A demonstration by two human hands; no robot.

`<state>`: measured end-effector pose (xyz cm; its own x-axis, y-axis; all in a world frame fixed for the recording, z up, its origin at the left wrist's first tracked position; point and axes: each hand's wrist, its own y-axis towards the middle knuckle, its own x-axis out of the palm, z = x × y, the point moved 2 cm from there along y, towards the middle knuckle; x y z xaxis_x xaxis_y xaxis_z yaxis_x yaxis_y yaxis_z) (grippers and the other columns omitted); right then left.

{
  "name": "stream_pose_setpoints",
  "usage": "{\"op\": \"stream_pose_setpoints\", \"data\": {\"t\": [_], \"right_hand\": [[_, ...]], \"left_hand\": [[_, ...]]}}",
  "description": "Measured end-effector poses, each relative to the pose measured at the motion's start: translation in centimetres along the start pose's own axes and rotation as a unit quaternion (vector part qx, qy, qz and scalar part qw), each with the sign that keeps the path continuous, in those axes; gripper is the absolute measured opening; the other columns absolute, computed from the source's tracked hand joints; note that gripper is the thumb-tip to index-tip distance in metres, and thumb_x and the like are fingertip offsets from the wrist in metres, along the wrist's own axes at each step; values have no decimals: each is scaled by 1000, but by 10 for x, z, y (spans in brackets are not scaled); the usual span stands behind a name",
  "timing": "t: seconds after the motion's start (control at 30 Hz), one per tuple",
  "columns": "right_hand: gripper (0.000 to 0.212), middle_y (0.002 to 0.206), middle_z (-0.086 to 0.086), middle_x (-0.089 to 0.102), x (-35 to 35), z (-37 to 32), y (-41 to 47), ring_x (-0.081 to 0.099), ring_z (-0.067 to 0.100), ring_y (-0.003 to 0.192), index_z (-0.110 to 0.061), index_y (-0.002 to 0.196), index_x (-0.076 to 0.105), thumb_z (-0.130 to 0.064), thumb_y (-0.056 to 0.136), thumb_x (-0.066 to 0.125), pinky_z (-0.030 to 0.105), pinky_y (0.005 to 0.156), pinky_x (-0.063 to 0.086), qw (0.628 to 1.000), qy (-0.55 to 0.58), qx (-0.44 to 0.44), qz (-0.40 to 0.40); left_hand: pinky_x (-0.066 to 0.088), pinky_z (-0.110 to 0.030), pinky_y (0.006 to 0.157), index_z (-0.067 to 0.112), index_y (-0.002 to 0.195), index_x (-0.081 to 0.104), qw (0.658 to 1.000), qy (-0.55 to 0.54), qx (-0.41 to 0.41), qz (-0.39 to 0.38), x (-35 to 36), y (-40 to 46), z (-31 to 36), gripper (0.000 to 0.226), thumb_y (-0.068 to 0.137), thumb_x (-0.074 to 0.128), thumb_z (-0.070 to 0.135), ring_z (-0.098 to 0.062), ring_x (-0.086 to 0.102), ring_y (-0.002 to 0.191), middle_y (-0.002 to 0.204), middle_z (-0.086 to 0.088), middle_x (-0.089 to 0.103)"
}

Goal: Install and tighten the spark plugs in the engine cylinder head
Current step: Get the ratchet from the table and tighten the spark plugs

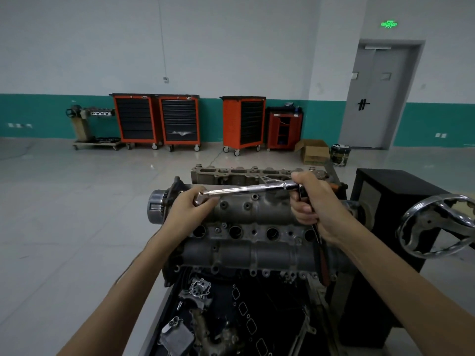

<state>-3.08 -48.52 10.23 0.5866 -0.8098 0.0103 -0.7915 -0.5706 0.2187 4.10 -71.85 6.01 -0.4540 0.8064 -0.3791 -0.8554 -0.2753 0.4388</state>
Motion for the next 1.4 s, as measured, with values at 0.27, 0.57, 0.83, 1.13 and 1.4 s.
{"op": "stream_pose_setpoints", "data": {"t": [0.27, 0.57, 0.83, 1.13, 1.4], "right_hand": [[39, 37, -5, 29, 12, -9, -7, 20, 8, 31, -13, 53, 41, -34, 86, 43, 14, 36, 15, 998, -57, -7, 14], [39, 37, -5, 29, 14, -15, -12, 19, 9, 31, -13, 54, 41, -31, 89, 43, 14, 36, 15, 998, -46, -16, 38], [37, 39, -5, 28, 17, -22, -16, 19, 9, 33, -12, 56, 38, -34, 86, 43, 15, 37, 15, 995, -97, -24, 10], [43, 38, -9, 30, 28, -55, -9, 24, 6, 32, -15, 50, 34, -26, 89, 48, 13, 34, 21, 962, -228, -146, -35], [39, 46, -2, 32, 44, -49, -13, 28, 9, 41, -11, 52, 38, -24, 85, 52, 24, 42, 25, 936, -284, -205, -50]], "left_hand": [[40, -32, 56, 14, 69, 59, 983, 167, 76, 32, -8, 2, 12, 16, 84, 59, 21, -10, 50, 56, 59, 1, 56], [43, -33, 55, 11, 87, 68, 984, 148, 69, 71, -13, -6, 15, 17, 87, 60, 27, -12, 55, 58, 57, 5, 57], [34, -22, 49, 15, 86, 70, 982, 171, 76, 37, -16, -3, 15, 14, 87, 60, 24, -3, 43, 46, 47, 11, 48], [34, -14, 44, 15, 56, 59, 965, 250, 78, -16, -20, 6, 16, 27, 82, 60, 22, -2, 43, 44, 41, 9, 44], [37, -33, 50, 13, 53, 52, 975, 187, 82, -85, -17, 10, 5, 32, 83, 61, 19, -13, 44, 48, 50, -3, 49]]}}
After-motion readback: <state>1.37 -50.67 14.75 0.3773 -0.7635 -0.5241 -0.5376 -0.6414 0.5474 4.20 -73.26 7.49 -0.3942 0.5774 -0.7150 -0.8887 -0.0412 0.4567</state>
